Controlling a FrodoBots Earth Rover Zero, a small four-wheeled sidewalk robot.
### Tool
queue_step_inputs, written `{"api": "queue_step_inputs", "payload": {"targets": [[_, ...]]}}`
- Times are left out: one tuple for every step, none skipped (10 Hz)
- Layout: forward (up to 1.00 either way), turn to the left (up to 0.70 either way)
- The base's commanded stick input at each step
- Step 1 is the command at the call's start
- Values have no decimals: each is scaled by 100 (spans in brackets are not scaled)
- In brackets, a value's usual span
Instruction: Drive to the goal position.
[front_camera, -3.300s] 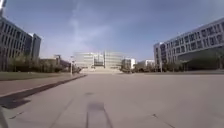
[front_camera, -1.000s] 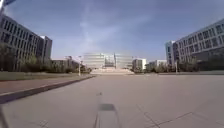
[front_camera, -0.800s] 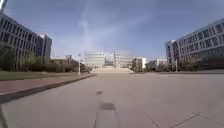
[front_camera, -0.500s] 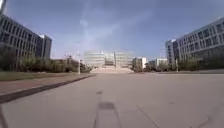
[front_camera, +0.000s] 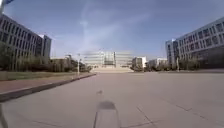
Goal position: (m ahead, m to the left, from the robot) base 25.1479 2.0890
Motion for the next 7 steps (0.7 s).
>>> {"api": "queue_step_inputs", "payload": {"targets": [[70,0],[70,0],[70,0],[70,0],[70,0],[70,0],[70,0]]}}
